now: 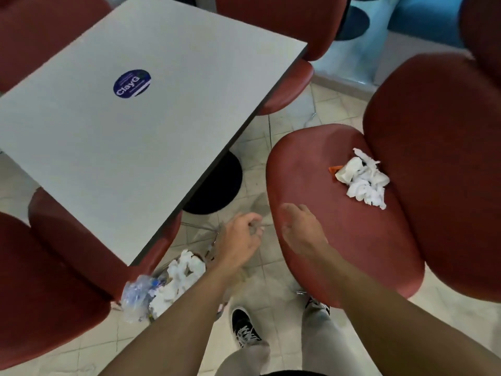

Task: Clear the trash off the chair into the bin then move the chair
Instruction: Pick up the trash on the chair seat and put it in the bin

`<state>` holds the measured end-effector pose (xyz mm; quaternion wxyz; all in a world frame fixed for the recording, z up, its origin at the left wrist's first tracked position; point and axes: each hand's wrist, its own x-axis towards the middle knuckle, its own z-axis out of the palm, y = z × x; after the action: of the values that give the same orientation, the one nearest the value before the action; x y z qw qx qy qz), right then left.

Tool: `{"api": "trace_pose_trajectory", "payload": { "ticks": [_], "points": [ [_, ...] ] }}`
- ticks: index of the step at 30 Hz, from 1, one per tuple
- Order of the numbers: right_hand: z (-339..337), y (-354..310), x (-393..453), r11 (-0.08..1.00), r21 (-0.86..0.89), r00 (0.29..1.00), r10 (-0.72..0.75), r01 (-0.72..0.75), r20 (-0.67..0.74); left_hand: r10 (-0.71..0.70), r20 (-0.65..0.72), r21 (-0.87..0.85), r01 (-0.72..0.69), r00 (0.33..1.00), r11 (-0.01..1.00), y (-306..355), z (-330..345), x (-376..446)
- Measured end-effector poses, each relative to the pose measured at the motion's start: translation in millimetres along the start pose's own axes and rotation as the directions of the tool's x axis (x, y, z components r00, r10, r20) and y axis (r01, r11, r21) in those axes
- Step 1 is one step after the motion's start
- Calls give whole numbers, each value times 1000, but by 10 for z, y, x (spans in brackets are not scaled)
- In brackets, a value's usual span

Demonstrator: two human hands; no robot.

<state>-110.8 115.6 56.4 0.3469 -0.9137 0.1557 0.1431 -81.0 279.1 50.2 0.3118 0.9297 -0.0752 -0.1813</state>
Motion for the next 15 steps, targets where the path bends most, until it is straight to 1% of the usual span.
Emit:
{"api": "trace_pose_trajectory", "payload": {
  "ticks": [5, 9, 15],
  "points": [
    [-556, 660, 219, 996, 40, 996, 81, -79, -41, 61, 55, 60, -65, 997, 996, 728, 413, 466],
    [-938, 1252, 420, 981, 89, 982, 176, -170, -65, 124, 103, 84, -133, 987, 988, 1248, 871, 833],
    [-1226, 2205, 703, 939, 153, 944, 321, -309, -68, 152, 225, 162, -191, 962, 968, 1804, 1598, 1323]
  ]
}}
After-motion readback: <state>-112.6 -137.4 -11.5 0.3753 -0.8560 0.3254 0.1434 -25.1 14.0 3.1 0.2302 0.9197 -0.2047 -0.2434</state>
